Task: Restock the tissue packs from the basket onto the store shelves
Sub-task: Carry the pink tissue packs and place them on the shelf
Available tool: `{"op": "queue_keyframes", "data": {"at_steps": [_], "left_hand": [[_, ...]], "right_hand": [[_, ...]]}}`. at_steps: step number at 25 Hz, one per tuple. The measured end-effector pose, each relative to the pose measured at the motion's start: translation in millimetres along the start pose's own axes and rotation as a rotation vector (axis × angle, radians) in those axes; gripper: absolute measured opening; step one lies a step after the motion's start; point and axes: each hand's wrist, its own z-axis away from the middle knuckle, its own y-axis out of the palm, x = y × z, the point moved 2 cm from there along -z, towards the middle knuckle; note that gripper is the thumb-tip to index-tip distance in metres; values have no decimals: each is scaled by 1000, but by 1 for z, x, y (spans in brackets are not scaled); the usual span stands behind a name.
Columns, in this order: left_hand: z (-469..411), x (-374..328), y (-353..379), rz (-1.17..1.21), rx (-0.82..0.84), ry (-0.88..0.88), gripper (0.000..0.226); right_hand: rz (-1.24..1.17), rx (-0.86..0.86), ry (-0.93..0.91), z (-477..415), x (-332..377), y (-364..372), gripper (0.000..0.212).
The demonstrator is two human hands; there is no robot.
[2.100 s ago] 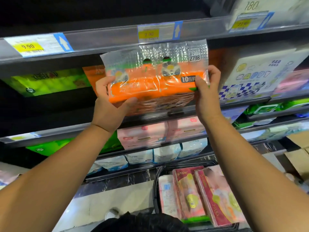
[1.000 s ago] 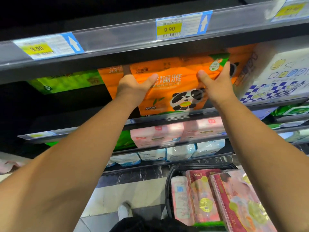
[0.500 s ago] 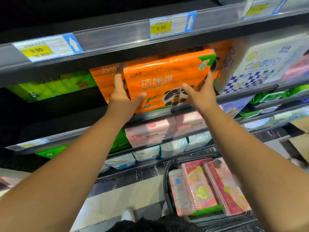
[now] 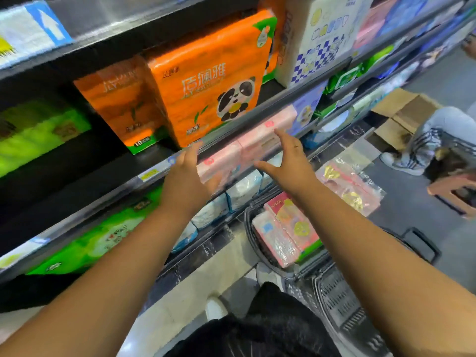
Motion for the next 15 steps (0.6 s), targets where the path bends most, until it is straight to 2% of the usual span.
{"op": "queue_keyframes", "data": {"at_steps": [3,7,15], "left_hand": [[13,-4,26,-70,127,203,72],[34,-15,71,-73,318,362,73],[38,-49,175,-233,622,498,81]], "right_hand": [[31,-17,114,41,-34,6,86],[54,-15,294,99,-86,9,86],[21,-9,505,151,-175,12,84]]}}
